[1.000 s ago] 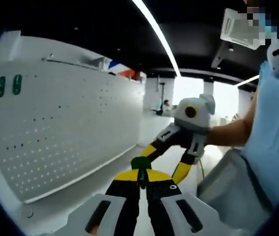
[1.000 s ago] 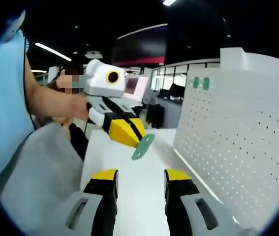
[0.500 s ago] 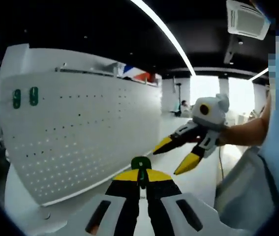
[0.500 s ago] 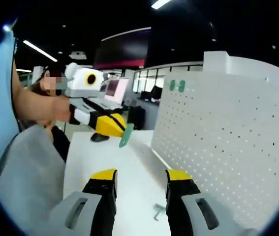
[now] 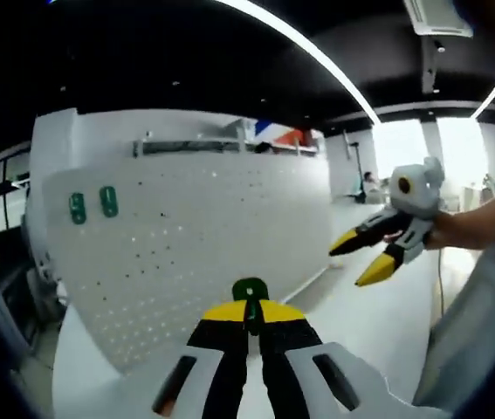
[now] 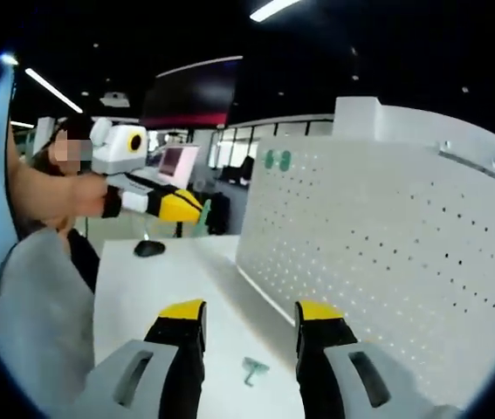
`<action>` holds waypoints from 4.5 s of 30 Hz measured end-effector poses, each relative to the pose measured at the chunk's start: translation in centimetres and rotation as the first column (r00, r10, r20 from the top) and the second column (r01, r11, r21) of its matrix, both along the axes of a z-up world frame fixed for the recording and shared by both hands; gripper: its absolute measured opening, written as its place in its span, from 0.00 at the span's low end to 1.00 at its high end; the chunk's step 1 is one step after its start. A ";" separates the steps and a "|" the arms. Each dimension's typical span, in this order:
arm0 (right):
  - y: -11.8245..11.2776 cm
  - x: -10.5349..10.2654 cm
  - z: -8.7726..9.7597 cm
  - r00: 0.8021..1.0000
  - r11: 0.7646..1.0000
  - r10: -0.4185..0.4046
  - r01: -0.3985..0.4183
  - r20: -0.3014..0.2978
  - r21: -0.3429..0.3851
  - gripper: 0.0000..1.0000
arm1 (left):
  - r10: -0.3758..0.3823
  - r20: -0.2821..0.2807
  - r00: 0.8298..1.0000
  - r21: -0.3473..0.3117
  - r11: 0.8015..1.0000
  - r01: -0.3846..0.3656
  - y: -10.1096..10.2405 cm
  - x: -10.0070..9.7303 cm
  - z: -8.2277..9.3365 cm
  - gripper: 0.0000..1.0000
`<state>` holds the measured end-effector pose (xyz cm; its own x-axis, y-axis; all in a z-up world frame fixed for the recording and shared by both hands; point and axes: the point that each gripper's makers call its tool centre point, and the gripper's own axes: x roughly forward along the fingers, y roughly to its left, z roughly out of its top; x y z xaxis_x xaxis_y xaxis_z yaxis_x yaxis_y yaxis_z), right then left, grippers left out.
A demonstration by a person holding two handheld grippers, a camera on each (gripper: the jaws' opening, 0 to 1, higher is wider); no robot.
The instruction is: Insert the hook assembly into the mounting plate slot until the hook locks in place.
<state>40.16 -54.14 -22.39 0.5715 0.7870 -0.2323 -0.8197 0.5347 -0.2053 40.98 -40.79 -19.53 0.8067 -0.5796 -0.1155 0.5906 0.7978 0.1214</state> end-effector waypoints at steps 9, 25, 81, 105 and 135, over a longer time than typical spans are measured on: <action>-2.2 1.0 0.3 0.998 0.998 -0.061 0.061 0.023 -0.003 0.41 | 0.088 0.047 0.995 0.003 0.996 -0.089 1.1 1.2 1.3 0.03; -5.2 2.1 1.5 0.989 0.990 -0.142 0.141 0.044 0.024 0.43 | 0.218 0.107 0.970 -0.051 0.976 -0.213 3.0 4.7 4.5 0.03; -9.2 2.8 4.7 0.966 0.968 -0.246 0.240 0.080 0.076 0.49 | 0.460 0.190 0.867 -0.112 0.888 -0.447 3.3 16.4 10.5 0.03; -9.5 3.2 4.7 0.966 0.966 -0.250 0.245 0.070 0.080 0.48 | 0.486 0.188 0.854 -0.097 0.874 -0.476 3.5 18.0 10.1 0.03; -10.0 3.0 4.1 0.964 0.961 -0.264 0.259 0.043 0.093 0.46 | 0.484 0.290 0.826 0.059 0.852 -0.520 3.0 18.2 9.7 0.04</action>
